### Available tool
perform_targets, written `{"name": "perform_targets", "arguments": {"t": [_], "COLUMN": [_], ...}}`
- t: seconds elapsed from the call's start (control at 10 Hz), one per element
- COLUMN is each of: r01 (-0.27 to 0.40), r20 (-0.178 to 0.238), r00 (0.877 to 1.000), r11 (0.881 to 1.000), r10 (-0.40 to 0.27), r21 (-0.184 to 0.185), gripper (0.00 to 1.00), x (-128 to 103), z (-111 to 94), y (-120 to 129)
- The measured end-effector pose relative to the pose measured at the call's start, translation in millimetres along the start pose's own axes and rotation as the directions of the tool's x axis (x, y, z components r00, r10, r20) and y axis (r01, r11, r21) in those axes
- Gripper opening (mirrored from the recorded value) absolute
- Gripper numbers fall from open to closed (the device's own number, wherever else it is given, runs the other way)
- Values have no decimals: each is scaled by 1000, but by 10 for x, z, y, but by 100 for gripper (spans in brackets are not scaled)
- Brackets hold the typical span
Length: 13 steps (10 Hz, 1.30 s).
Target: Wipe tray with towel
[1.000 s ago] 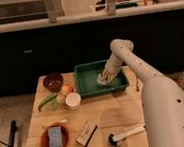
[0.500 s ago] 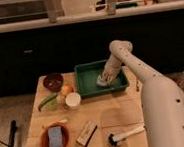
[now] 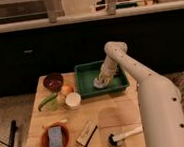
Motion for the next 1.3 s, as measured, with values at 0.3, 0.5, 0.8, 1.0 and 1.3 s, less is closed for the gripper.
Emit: {"name": "perform_targets", "arguments": {"t": [0.3,0.5,0.8,1.0,1.3], "r01": [-23,-66,-98,-87,-6], "r20": [-12,-44,-98,-115,-96], "r00": [1000,997,990,989,995], "r11": [999,997,995,995,999], "r10": [22,64,99,91,10], "r21": [-39,-38,17,45,34], "gripper": [1,1,1,1,1], "x": [122,298,471,470,214], "z": [19,-55,-192,-208,-59], "y": [155,248,129,31,-257]}}
